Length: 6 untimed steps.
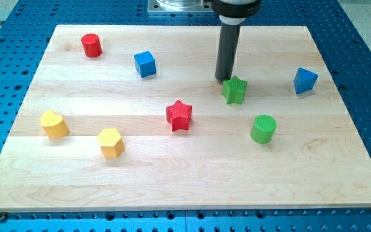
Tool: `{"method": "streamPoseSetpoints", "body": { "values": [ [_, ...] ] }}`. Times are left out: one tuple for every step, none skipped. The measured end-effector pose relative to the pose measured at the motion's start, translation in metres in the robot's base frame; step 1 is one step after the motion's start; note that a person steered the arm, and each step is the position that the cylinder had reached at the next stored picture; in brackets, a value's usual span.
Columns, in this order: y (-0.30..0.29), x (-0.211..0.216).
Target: Push the green star into the green circle
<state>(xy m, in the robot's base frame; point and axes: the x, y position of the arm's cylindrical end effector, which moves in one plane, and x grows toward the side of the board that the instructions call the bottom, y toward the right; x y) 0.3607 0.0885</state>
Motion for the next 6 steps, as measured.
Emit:
{"method": "streamPoseSetpoints", "body": {
  "values": [
    [0.004, 0.054],
    [0.017, 0.079],
    [0.043, 0.083],
    [0.068, 0.098],
    [0.068, 0.083],
    [0.119, 0.083]
  ]
}}
